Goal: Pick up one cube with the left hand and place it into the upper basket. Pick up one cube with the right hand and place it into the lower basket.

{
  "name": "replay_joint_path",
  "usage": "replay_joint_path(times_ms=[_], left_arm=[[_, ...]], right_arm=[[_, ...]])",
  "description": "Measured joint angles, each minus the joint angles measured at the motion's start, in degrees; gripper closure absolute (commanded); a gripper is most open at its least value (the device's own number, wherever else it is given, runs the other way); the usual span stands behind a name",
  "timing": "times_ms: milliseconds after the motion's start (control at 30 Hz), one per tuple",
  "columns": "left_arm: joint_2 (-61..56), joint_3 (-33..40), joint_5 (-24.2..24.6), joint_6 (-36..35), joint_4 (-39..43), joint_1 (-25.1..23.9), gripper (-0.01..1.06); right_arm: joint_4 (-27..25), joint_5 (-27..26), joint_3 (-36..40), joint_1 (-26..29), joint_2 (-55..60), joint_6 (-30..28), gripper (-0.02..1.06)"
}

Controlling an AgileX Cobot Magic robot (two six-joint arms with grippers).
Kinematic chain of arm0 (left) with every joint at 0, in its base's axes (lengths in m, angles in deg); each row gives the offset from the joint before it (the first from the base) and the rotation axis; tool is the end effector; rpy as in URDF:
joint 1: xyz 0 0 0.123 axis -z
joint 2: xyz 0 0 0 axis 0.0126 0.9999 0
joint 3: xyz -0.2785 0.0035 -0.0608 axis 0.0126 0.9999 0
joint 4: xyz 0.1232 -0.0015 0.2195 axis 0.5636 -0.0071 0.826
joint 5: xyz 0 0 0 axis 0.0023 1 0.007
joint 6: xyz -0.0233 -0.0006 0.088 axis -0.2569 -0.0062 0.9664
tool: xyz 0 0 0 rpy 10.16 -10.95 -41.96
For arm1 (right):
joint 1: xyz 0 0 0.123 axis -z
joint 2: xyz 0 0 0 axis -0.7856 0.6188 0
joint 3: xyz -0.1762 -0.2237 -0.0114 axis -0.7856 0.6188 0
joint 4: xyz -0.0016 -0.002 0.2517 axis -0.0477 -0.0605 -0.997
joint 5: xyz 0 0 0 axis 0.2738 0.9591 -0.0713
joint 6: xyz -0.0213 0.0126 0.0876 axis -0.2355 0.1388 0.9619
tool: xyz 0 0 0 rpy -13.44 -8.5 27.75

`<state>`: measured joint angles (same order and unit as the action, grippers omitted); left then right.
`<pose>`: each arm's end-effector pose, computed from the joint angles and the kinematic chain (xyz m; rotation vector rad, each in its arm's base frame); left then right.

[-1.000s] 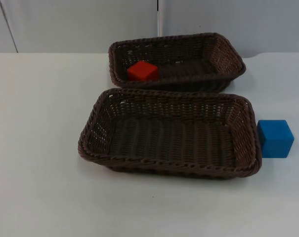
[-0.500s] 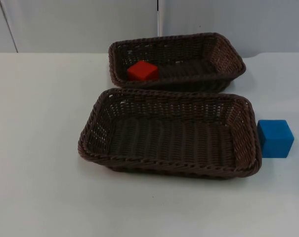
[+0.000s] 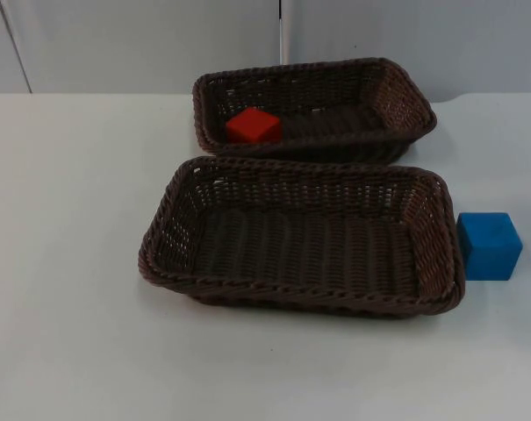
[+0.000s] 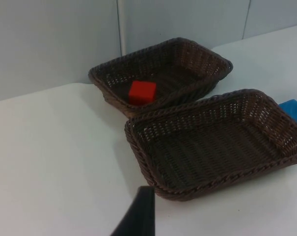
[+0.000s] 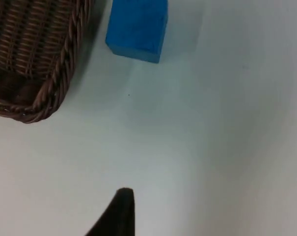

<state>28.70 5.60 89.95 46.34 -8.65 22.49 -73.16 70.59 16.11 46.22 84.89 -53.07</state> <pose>0.0313 -0.0224 0.2856 0.4384 1.8686 -0.3654 0.2416 0.0304 0.2754 -0.3398 2.7492 0.0950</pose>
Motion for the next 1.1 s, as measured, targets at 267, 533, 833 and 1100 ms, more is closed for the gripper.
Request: replay_joint_path(times_ms=[267, 533, 833, 1100], left_arm=[[0.00, 0.00, 0.00, 0.00, 0.00, 0.00, 0.16], [0.00, 0.00, -0.10, 0.00, 0.00, 0.00, 0.16], [-0.10, 0.00, -0.24, 0.00, 0.61, 0.00, 0.16], [-0.10, 0.00, -0.38, 0.00, 0.85, 0.00, 0.16]], right_arm=[[-0.14, -0.93, -8.29, 0.00, 12.84, -8.41, -0.01], [-0.14, -2.04, -15.15, 0.00, 22.82, -15.49, -0.01], [-2.38, -2.95, -21.43, -0.29, 31.64, -30.43, -0.01], [-3.84, -6.86, -22.28, -4.88, 37.24, -42.72, -0.01]])
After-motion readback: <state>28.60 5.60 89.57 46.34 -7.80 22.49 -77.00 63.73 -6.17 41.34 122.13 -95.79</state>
